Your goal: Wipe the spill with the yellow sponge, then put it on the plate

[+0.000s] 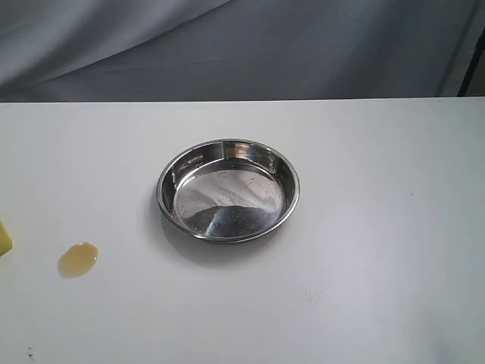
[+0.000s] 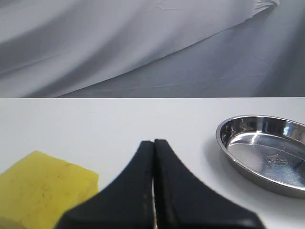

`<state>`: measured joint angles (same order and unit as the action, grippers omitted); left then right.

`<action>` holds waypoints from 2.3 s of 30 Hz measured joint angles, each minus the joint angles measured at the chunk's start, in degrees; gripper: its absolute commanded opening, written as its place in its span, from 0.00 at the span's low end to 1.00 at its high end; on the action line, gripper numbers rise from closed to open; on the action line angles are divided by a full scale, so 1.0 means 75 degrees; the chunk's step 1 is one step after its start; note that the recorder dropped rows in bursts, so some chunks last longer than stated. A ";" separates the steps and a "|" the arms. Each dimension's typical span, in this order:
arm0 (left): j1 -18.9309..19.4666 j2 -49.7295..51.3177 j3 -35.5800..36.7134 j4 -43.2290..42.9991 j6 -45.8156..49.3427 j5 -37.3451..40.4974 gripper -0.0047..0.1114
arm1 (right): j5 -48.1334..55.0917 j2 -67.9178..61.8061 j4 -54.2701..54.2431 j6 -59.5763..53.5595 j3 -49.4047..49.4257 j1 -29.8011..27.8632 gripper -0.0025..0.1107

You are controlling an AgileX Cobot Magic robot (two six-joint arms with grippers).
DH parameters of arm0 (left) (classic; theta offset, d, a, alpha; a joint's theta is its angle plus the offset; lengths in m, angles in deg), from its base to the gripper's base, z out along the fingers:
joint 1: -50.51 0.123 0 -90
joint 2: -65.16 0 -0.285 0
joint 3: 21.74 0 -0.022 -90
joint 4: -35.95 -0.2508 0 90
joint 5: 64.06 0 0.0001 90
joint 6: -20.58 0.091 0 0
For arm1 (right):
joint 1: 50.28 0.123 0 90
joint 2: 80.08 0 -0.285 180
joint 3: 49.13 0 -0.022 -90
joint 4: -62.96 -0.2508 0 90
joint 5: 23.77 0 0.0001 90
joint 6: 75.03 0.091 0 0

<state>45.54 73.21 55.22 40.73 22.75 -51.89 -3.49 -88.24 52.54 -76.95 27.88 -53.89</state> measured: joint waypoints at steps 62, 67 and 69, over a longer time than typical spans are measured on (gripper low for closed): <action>0.0000 0.0000 0.0000 0.0000 0.0000 0.0000 0.04 | 0.0000 0.0000 0.0000 0.0000 0.0000 0.0000 0.02; 0.0000 0.0000 0.0000 -0.0059 0.0000 -0.0144 0.04 | 0.0000 0.0000 0.0000 0.0000 0.0000 0.0000 0.02; 0.0000 0.0000 0.0000 -0.0059 0.0000 -0.0184 0.04 | 0.0000 0.0000 0.0000 0.0000 0.0000 0.0000 0.02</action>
<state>45.54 73.21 55.22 40.29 22.75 -53.26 -3.49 -88.24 52.54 -76.95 27.88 -53.89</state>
